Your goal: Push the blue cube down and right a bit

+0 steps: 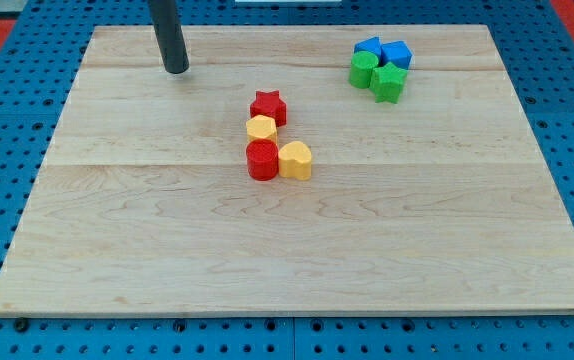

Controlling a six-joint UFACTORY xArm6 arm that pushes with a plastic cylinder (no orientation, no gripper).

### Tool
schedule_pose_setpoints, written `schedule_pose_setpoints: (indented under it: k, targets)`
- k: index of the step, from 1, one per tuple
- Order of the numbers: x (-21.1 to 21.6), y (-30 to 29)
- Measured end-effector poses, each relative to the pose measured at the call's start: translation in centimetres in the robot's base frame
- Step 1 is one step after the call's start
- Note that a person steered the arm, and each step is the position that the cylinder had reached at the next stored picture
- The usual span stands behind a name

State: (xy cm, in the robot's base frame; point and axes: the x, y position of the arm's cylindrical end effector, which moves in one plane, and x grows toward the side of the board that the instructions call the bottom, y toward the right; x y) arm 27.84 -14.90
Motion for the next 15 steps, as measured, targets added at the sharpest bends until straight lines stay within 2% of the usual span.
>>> schedule_pose_setpoints:
  k: [1, 2, 3, 4, 5, 6, 8, 10, 11, 12, 13, 14, 15]
  targets:
    - [0.1, -0.1]
    - [-0.5, 7.4]
    - [-7.1, 12.4]
    - [-6.7, 18.2]
    - [-5.2, 26.4]
    - [-3.0, 30.6]
    - [12.2, 26.7]
    - [14.1, 26.0]
    - [11.5, 31.5]
    - [5.5, 37.8]
    - [2.7, 34.9]
    - [7.9, 26.9]
    - [14.3, 27.4]
